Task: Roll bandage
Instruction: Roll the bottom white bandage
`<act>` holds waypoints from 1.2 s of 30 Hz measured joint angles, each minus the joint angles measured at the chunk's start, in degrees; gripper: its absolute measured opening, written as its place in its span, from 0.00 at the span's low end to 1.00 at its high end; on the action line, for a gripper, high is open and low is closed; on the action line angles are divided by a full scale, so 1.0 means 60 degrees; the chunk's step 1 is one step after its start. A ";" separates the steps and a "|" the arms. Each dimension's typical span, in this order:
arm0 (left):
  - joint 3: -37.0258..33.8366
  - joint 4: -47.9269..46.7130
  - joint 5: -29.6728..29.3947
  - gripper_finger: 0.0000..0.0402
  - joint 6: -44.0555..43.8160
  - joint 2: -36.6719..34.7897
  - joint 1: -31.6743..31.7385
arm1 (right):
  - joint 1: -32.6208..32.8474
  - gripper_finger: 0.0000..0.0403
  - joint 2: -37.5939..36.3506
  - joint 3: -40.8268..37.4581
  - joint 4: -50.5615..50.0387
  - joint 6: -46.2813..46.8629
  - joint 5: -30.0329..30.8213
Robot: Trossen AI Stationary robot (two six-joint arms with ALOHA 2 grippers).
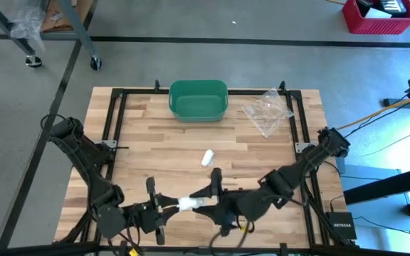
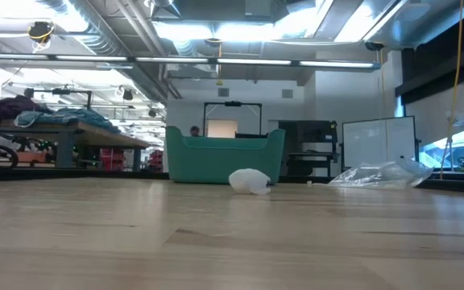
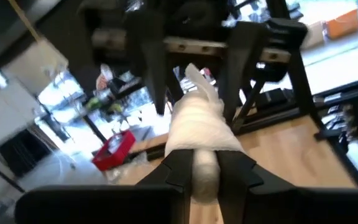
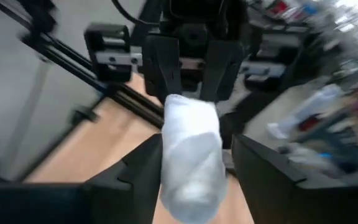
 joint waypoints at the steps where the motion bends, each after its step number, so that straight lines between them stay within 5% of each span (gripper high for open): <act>1: 0.0000 0.0002 -0.0004 0.10 0.0273 0.0000 -0.0046 | -0.0105 0.48 -0.0001 0.0038 -0.0111 0.0348 -0.0404; 10: -0.0004 0.0070 -0.0004 0.10 0.3306 0.0004 -0.0188 | -0.0845 0.48 -0.0001 0.0073 -0.0520 0.2803 -0.2994; 36: 0.0000 -0.0415 0.0063 0.10 0.8014 0.0004 -0.0220 | -0.1506 0.48 -0.0001 0.0069 -0.0531 0.6212 -0.4569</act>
